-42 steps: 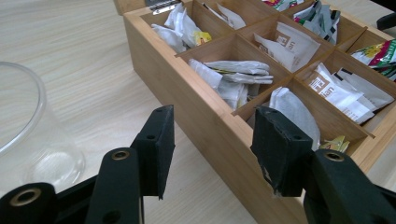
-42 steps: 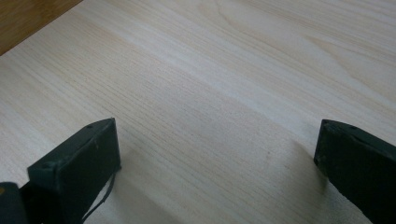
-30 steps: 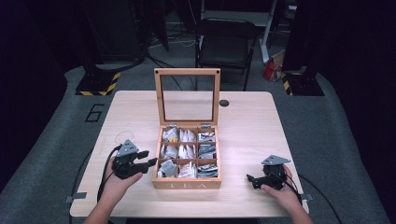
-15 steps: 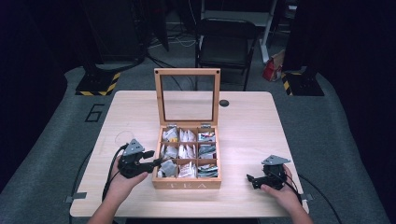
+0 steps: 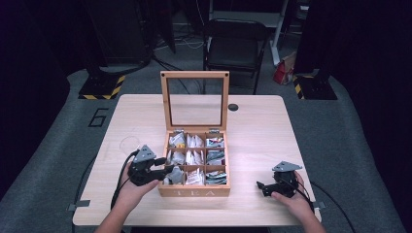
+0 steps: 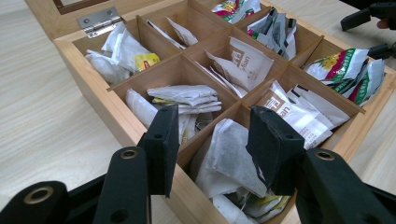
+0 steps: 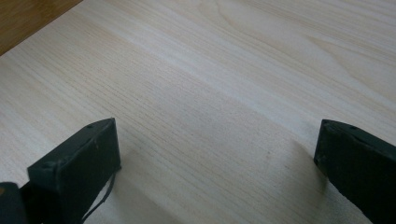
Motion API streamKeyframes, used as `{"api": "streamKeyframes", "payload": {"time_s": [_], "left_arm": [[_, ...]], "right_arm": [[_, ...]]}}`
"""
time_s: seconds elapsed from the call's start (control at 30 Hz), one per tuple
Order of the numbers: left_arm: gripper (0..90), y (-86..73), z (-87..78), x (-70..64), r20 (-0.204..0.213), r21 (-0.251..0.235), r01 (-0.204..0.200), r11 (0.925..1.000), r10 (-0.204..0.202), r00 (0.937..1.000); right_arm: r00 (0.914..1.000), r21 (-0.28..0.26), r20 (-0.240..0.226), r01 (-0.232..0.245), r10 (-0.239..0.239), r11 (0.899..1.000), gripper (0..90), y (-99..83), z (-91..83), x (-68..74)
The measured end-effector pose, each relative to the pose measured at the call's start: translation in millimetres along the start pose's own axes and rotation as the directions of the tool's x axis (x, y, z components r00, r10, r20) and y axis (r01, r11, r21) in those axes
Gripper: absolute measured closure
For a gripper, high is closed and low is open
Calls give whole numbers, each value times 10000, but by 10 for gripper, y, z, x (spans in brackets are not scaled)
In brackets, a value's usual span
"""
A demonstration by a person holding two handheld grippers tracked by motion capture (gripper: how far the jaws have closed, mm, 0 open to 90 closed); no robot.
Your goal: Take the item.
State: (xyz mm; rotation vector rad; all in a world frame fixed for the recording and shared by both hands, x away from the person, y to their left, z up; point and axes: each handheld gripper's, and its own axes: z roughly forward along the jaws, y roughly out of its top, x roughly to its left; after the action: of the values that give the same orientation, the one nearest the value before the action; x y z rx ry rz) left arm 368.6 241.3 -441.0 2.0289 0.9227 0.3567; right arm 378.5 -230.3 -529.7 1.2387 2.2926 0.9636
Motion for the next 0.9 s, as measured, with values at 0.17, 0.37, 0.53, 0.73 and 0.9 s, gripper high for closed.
{"api": "streamKeyframes", "payload": {"time_s": [0.17, 0.37, 0.53, 0.73, 0.9], "left_arm": [[541, -13, 43, -27, 137, 58, 52, 10000, -53, 9999], [541, -25, 91, -52, 237, 126, 67, 9999, -70, 9997], [542, -46, 135, -65, 329, 218, 173, 9996, -180, 9993], [548, -68, 168, -74, 403, 249, 265, 9993, -275, 9988], [557, -71, 188, -73, 510, 262, 275, 9993, -288, 9983]], "right_arm": [[10000, -2, -1, -1, 1, 10000, 0, 0, 0, 0], [10000, -2, -36, -5, 5, 10000, 0, 0, -1, 1], [10000, 4, -9, 11, -11, 10000, 0, 0, -1, -1], [10000, 6, -44, 3, -3, 10000, 0, 0, -2, 0], [10000, 30, -70, 18, -18, 10000, 0, 0, -4, -2]]}}
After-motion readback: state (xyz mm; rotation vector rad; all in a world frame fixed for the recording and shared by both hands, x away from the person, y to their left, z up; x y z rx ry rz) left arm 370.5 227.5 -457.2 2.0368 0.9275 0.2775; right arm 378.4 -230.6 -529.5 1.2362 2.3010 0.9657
